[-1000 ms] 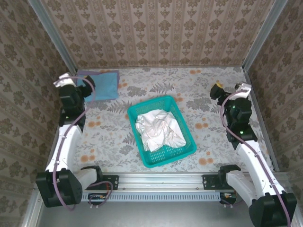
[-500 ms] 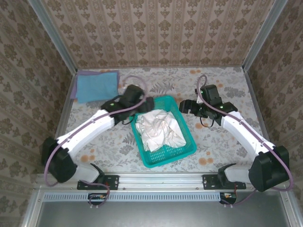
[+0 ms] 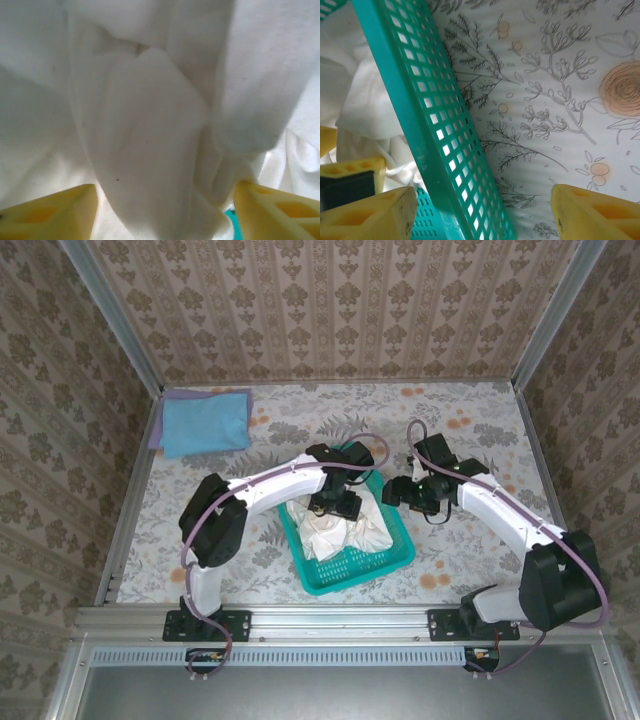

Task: Fold and stack the t-shirts

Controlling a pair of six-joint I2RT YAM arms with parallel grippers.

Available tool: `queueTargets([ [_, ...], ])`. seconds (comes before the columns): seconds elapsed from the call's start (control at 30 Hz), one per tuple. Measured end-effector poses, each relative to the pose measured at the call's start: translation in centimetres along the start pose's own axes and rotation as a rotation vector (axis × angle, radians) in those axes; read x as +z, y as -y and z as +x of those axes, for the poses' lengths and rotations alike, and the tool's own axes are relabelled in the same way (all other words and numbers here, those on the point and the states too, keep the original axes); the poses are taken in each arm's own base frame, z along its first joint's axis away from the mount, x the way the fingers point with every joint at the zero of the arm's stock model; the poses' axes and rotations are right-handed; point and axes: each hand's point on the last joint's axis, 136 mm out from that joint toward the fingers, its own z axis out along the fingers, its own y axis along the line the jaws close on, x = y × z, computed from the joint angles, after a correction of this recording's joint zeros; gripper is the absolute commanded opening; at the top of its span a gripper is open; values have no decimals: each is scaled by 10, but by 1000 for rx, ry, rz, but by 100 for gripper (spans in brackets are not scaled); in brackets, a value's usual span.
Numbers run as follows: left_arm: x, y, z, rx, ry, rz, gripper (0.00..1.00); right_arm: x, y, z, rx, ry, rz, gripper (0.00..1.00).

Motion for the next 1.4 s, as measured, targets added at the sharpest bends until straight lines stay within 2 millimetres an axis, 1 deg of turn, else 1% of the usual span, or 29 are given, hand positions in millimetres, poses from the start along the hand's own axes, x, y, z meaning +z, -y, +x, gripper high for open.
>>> queueTargets([
  [0.07,-1,-1,3,8,-17,3,15,3,-2,5,0,-20,-9,69],
  [0.1,-2,1,3,8,-20,10,4,5,-4,8,-4,-30,-14,65],
  [0.13,-4,1,2,5,-20,17,0,6,-5,10,-4,-38,-17,62],
  [0.2,-13,4,-5,7,-4,31,0,12,-8,14,-7,-64,-24,52],
  [0.23,-18,6,-10,9,11,39,0,16,-8,15,-4,-77,-24,45],
  [0.3,-38,14,-26,19,74,71,0,23,-7,20,0,-107,-18,29],
  [0.37,-66,20,-41,35,163,104,0,27,-9,20,-15,-117,-25,22],
  [0.43,-108,27,-58,57,291,144,0,29,-13,19,-39,-112,-31,13],
  [0.53,-189,34,-74,87,527,217,0,29,-7,7,-6,-76,10,5],
  [0.6,-252,36,-77,108,705,270,0,25,-1,-8,12,-37,40,1],
  [0.63,-279,36,-75,117,781,289,0,23,2,-14,20,-21,50,0],
  [0.7,-340,34,-70,140,958,322,0,15,10,-33,58,30,70,0],
  [0.77,-395,29,-61,153,1119,339,0,4,25,-54,110,89,91,0],
  [0.8,-419,24,-58,152,1190,341,0,-2,33,-64,138,120,105,0],
  [0.87,-459,11,-51,135,1311,328,0,-14,55,-85,193,182,144,0],
  [0.9,-477,1,-48,114,1369,308,0,-21,66,-97,220,213,167,0],
  [0.93,-491,-10,-45,89,1417,281,0,-27,78,-109,243,241,192,0],
  [1.0,-508,-30,-39,51,1477,224,0,-37,98,-131,276,281,228,0],
  [1.07,-518,-49,-33,11,1518,159,0,-44,120,-151,303,307,259,0],
  [1.13,-522,-71,-27,-43,1539,81,0,-49,142,-168,323,319,290,0],
  [1.2,-522,-91,-21,-92,1546,11,0,-51,161,-181,332,320,315,0],
  [1.27,-524,-110,-16,-142,1553,-51,0,-51,177,-188,338,311,337,2],
  [1.3,-525,-120,-13,-167,1557,-77,0,-51,185,-192,339,306,349,5],
  [1.33,-526,-131,-10,-194,1559,-103,0,-52,193,-195,338,301,364,12],
  [1.37,-527,-139,-8,-212,1558,-123,0,-52,198,-198,338,295,374,24],
  [1.4,-526,-147,-6,-235,1556,-137,0,-53,204,-201,338,291,385,42],
])
